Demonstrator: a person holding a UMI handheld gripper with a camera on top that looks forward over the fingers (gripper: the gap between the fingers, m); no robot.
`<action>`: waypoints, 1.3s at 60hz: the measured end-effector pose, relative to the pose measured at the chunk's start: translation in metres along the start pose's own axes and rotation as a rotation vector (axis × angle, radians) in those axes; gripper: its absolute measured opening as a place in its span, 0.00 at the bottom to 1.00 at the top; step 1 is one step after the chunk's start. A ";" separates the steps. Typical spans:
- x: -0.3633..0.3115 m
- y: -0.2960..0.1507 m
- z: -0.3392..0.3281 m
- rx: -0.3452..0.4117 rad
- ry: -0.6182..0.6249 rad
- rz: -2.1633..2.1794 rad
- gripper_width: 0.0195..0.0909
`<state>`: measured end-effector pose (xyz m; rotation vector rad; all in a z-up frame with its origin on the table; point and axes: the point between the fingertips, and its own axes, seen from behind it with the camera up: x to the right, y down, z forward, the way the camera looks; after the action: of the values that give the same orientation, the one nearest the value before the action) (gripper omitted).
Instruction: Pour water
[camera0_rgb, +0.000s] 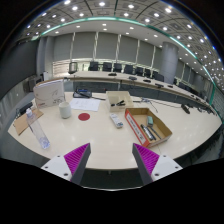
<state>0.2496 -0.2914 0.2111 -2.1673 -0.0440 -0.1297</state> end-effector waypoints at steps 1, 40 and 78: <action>0.000 0.002 -0.003 -0.002 -0.003 0.001 0.93; -0.249 0.056 0.009 0.028 -0.243 -0.004 0.94; -0.378 0.003 0.146 0.285 -0.128 0.017 0.41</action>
<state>-0.1150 -0.1659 0.0853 -1.8883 -0.1112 0.0247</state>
